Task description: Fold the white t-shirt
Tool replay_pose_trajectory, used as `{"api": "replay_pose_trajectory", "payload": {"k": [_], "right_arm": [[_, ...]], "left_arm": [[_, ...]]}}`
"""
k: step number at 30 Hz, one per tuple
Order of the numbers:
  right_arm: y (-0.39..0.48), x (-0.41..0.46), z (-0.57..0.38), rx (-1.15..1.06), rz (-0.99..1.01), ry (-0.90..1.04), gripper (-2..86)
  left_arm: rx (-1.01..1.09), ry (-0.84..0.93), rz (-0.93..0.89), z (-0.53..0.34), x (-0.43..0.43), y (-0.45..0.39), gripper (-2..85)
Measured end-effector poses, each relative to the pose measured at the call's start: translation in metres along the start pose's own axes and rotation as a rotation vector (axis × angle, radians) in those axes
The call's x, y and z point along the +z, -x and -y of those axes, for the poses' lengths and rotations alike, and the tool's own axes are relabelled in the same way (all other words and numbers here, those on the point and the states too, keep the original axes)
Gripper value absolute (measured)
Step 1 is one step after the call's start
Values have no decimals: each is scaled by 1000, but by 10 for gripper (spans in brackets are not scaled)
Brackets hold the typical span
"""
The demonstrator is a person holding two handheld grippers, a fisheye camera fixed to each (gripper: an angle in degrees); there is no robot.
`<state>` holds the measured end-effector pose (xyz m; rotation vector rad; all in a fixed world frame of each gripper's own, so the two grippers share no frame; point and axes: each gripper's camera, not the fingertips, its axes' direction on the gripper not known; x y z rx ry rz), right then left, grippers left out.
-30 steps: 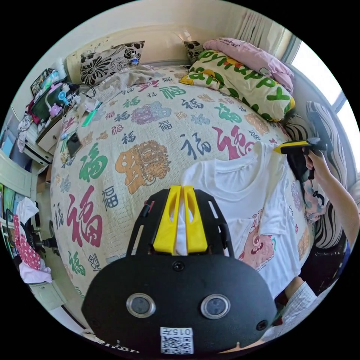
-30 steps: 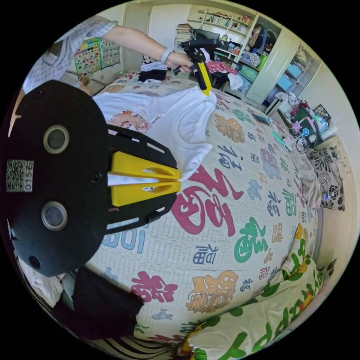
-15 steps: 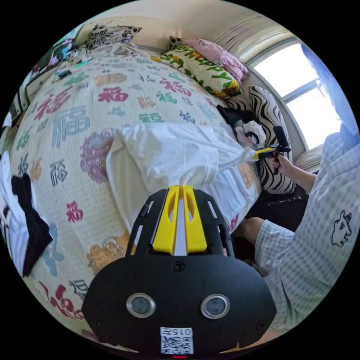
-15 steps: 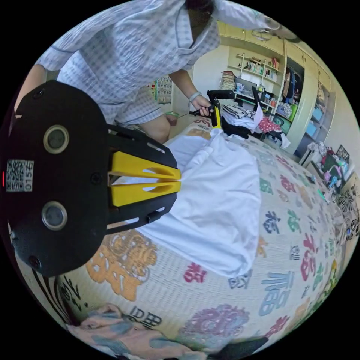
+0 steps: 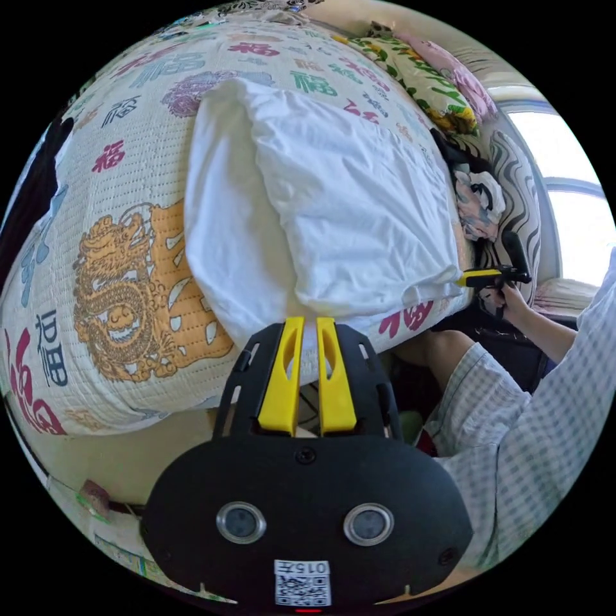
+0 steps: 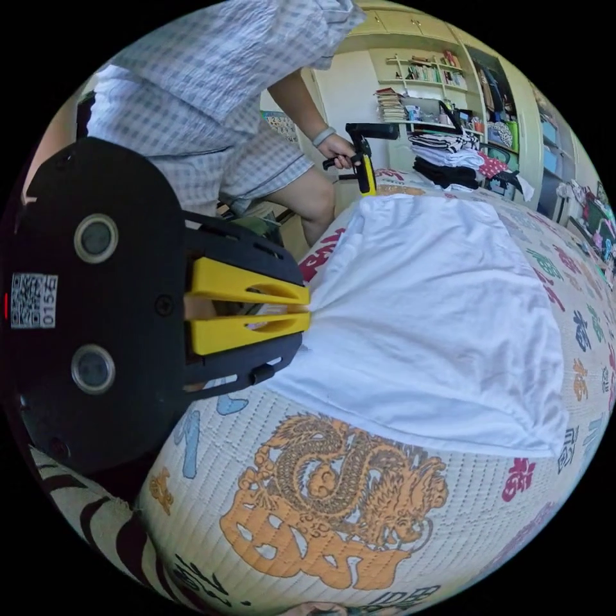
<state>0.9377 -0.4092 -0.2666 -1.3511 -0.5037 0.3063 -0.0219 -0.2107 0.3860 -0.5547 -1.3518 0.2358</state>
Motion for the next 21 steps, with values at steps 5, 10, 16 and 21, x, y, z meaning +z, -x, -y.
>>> {"api": "replay_pose_trajectory", "payload": {"k": [5, 10, 16, 21], "right_arm": [[-24, -7, -23, 50, -48, -11, 34], [-31, 3, -18, -15, 50, -139, 3], [-79, 47, -27, 110, 175, 6, 4], [-122, -24, -27, 166, 190, -329, 79]], "left_arm": [[-26, 11, 44, -30, -36, 4, 0], [103, -44, -71, -17, -31, -18, -1], [98, 133, -7, -49, -11, 14, 2], [-79, -96, -101, -52, -82, 71, 74]]}}
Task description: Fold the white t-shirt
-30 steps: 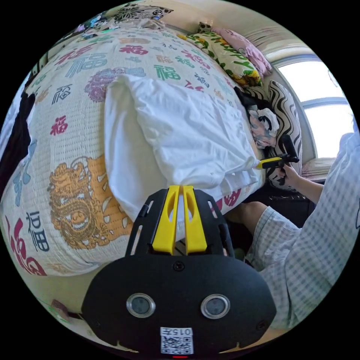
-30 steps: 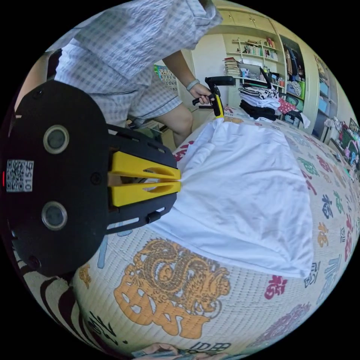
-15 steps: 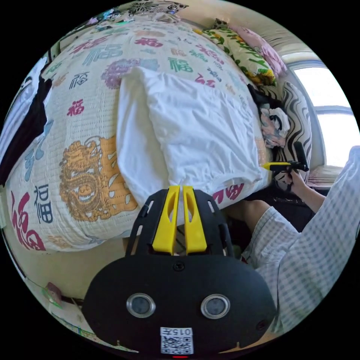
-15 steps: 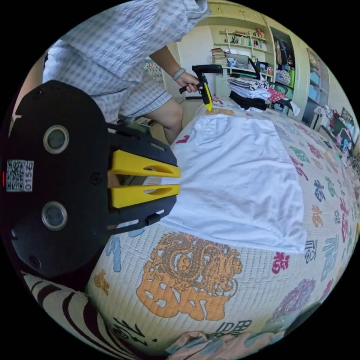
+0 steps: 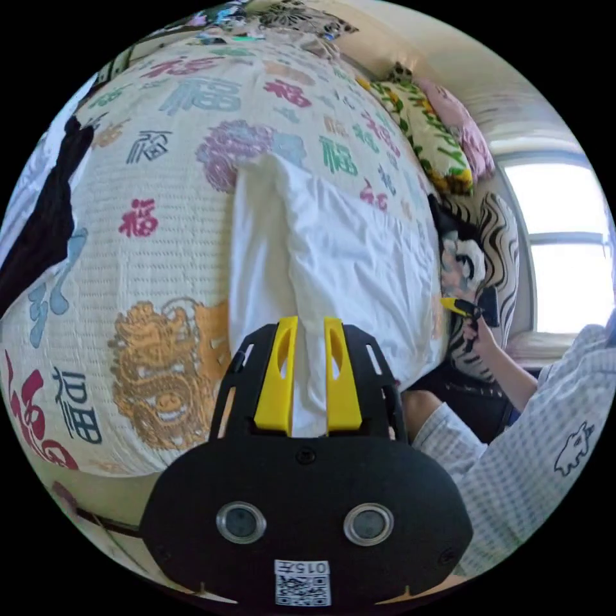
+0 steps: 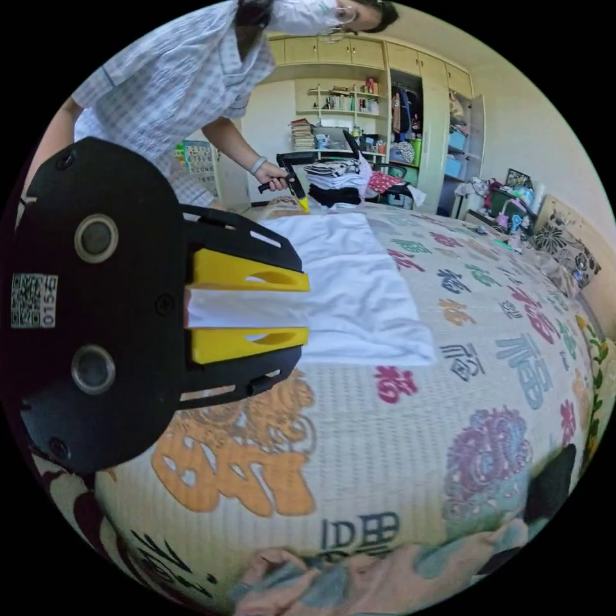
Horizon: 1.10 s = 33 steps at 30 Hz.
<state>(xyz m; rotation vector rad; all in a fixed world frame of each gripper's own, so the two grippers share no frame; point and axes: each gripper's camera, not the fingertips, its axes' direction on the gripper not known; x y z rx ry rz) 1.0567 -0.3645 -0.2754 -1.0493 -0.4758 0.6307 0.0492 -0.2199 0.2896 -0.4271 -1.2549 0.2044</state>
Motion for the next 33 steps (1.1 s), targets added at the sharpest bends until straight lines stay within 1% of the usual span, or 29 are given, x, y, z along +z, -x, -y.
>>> {"api": "replay_pose_trajectory", "payload": {"k": [1, 2, 4, 6, 7, 8, 9, 10, 12, 15, 17, 18, 20, 22, 24, 26, 28, 30, 31, 32, 33], "right_arm": [[-7, -12, 17, -9, -32, -61, 96], [-11, -15, 27, -11, -50, -82, 103], [-27, -17, 64, 6, -53, -111, 122], [-40, -10, 86, 43, 9, -92, 105], [-47, -4, 98, 66, 48, -72, 62], [-50, -1, 102, 73, 61, -67, 40], [-53, 3, 108, 78, 88, -74, 26], [-56, 6, 111, 96, 86, -88, 17], [-64, 6, 113, 152, 35, -93, 11], [-83, 7, 114, 201, 122, -120, 12], [-84, 11, 116, 186, 126, -122, 22], [-82, 13, 116, 172, 123, -138, 42], [-79, 14, 111, 170, 130, -181, 66], [-69, 18, 96, 141, 122, -154, 79], [-57, 28, 79, 101, 72, -64, 84], [-46, 45, 61, 67, 9, 42, 86], [-37, 75, 48, 63, -54, 154, 75], [-37, 94, 49, 73, -48, 187, 48], [-38, 102, 52, 92, -35, 179, 28], [-40, 105, 54, 103, -35, 175, 25], [-42, 109, 58, 109, -12, 173, 18]], "left_arm": [[-44, -82, -7, 12, -14, 14, 83], [-71, -148, -32, 26, -23, 27, 88], [-100, -222, -62, 48, -29, 45, 90], [-138, -230, -70, 66, -25, 60, 83], [-141, -219, -114, 76, -19, 67, 72], [-134, -204, -162, 83, -14, 71, 33], [-124, -197, -192, 85, -12, 73, 14], [-109, -188, -232, 86, -12, 77, 6], [-151, -190, -218, 83, -18, 90, 0], [-186, -198, -255, 69, -28, 110, 1], [-160, -215, -248, 58, -32, 109, 16], [-164, -224, -256, 54, -34, 109, 21], [-189, -268, -310, 31, -44, 109, 52], [-165, -276, -288, 4, -55, 100, 65], [-131, -219, -231, -28, -61, 86, 74], [-84, -109, -162, -73, -56, 66, 80], [-71, -25, -147, -103, -45, 55, 79], [-87, 44, -180, -125, -31, 49, 65], [-92, 70, -190, -135, -24, 47, 45], [-80, 76, -187, -142, -21, 44, 16], [-74, 76, -173, -145, -21, 43, 12]]}}
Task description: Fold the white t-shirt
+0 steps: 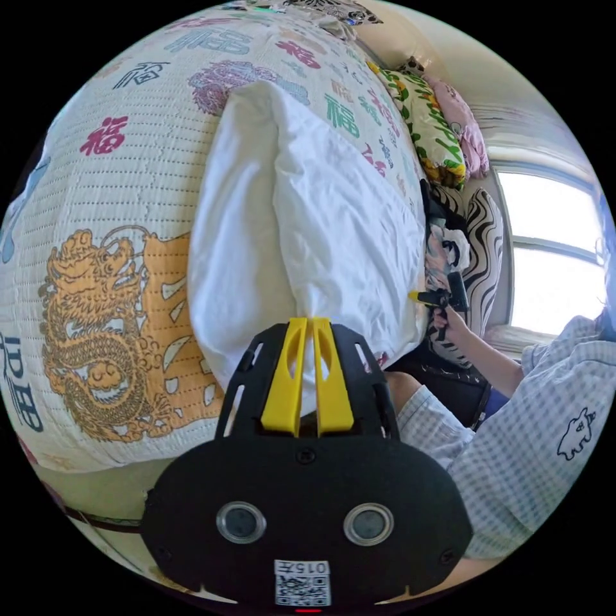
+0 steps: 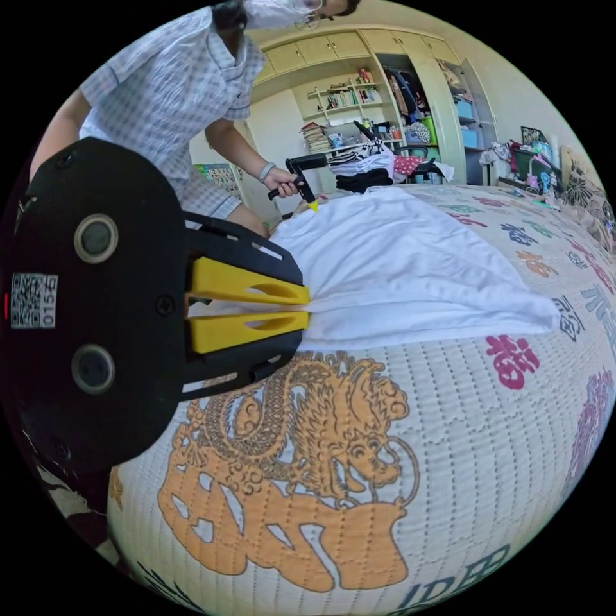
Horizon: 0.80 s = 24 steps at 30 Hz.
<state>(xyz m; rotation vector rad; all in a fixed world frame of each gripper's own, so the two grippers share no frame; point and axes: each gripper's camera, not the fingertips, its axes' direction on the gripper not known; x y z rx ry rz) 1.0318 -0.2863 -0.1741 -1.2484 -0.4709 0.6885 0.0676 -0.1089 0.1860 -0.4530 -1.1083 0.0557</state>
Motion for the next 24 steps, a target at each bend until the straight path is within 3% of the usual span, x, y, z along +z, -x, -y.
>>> {"api": "replay_pose_trajectory", "payload": {"k": [7, 13, 19, 24], "right_arm": [[19, 21, 17, 3, 33, -30, 67], [67, 62, 11, -10, -79, 77, 99], [89, 103, 29, 80, -146, 47, 48], [93, 117, 47, 137, -18, 70, 36]], "left_arm": [[-38, -87, 97, -41, -18, 6, 37], [-27, 33, -36, -81, 7, -15, 67], [-90, 55, 11, -104, 37, -20, -5], [-221, -18, 78, -144, 21, -3, -6]]}}
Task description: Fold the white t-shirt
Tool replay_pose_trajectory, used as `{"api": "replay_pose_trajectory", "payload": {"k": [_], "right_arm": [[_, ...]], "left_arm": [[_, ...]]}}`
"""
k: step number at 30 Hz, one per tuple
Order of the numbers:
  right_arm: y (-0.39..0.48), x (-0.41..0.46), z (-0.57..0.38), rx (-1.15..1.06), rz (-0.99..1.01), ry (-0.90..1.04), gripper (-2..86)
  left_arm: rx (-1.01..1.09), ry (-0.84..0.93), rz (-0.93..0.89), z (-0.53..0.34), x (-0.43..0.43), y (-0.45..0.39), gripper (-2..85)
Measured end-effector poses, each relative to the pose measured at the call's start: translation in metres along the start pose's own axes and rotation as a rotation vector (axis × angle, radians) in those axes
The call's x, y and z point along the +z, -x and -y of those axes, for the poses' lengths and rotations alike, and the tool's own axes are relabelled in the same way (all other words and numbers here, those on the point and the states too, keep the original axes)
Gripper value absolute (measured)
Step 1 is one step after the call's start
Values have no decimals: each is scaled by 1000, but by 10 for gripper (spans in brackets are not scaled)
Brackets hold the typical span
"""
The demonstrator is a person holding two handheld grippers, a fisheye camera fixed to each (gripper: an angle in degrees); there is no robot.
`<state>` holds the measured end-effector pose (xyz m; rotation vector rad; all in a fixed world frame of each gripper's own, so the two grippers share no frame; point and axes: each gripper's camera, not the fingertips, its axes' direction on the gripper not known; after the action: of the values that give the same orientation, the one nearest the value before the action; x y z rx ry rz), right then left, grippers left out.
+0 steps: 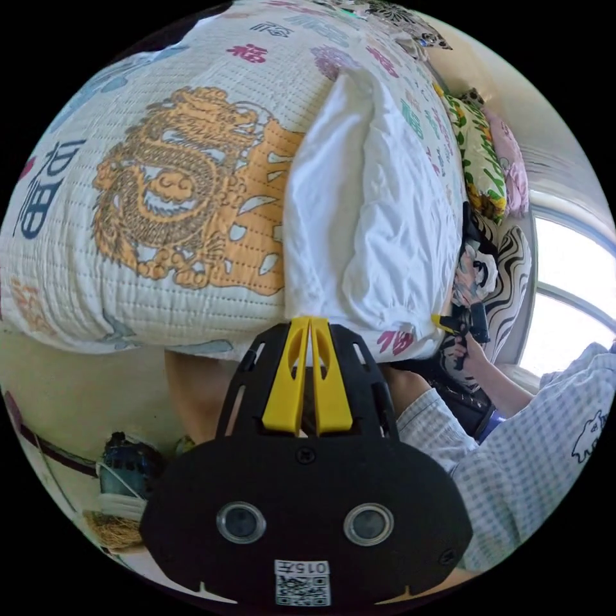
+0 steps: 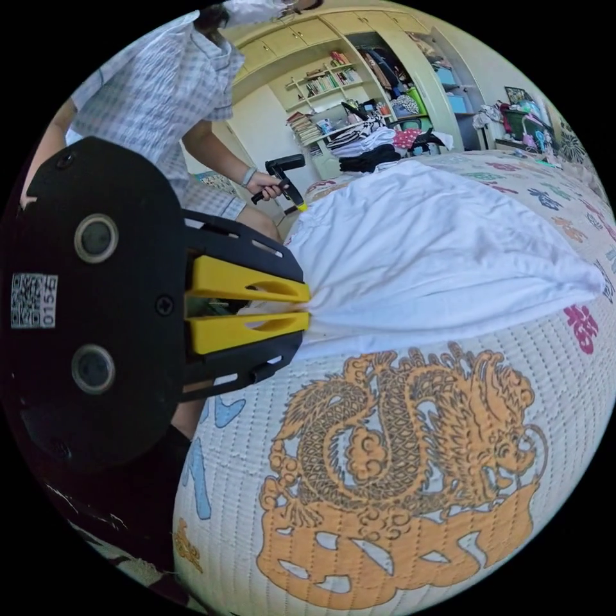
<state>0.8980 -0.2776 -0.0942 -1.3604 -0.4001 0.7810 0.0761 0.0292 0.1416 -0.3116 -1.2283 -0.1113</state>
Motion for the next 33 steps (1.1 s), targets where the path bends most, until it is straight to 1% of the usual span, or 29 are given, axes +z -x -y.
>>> {"api": "replay_pose_trajectory", "payload": {"k": [3, 5, 6, 8, 10, 11, 13, 14, 16, 17, 19, 20, 22, 24, 26, 28, 30, 31, 33], "right_arm": [[16, 6, 7, 19, 8, 23, 40], [33, 1, 7, 27, -34, 16, 42], [52, -3, 9, -5, -71, 7, 49], [87, -6, 18, -86, -125, 14, 65], [146, 1, 44, -239, -202, 32, 81], [162, 5, 52, -287, -216, 40, 83], [227, 28, 91, -477, -246, 80, 86], [242, 35, 100, -518, -250, 88, 87], [300, 62, 136, -643, -235, 108, 90], [313, 69, 143, -671, -229, 112, 92], [361, 98, 170, -746, -259, 137, 111], [372, 105, 176, -756, -270, 148, 116], [407, 132, 196, -771, -337, 196, 131], [428, 148, 206, -776, -401, 215, 135], [444, 162, 215, -767, -496, 211, 130], [460, 178, 224, -761, -565, 257, 83], [464, 193, 229, -737, -620, 358, 40], [468, 195, 228, -737, -685, 345, 28], [475, 192, 226, -775, -733, 357, 17]], "left_arm": [[-31, -50, -14, -18, -3, 3, 4], [-32, -140, -3, -30, -13, -2, 36], [-33, -164, -1, -33, -15, -4, 48], [-22, -214, 31, -41, -15, -10, 74], [-11, -215, 61, -44, -5, -16, 80], [-1, -211, 95, -45, 2, -20, 76], [3, -230, 155, -50, 10, -26, 49], [-20, -249, 191, -55, 14, -27, 40], [-68, -290, 176, -65, 17, -22, 33], [-119, -304, 139, -73, 19, -16, 35], [-174, -330, 132, -85, 20, -10, 50], [-174, -359, 137, -90, 20, -11, 72], [-142, -395, 128, -91, 22, -17, 84], [-102, -408, 104, -84, 30, -23, 83], [-81, -367, 66, -71, 49, -24, 52], [-104, -342, 74, -67, 61, -19, 22], [-107, -349, -16, -68, 67, -12, 9], [-110, -356, -47, -71, 71, -9, 4], [-85, -370, -61, -76, 74, -12, 0]]}}
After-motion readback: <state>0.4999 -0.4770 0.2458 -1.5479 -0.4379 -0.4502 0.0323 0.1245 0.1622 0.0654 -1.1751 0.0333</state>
